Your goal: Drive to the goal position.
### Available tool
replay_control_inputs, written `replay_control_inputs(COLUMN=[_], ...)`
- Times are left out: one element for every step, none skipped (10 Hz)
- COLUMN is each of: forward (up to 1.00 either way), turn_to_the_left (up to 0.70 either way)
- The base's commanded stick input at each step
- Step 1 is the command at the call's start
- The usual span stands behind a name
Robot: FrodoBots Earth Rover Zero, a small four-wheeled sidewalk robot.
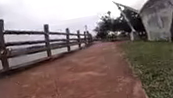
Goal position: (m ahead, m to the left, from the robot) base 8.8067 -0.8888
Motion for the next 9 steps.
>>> replay_control_inputs(forward=[0.7,0.7,0.7,0.7,0.7,0.7,0.7,0.7,0.7], turn_to_the_left=[0.0,0.0,0.0,0.0,0.0,-0.05,-0.2,-0.27,-0.27])
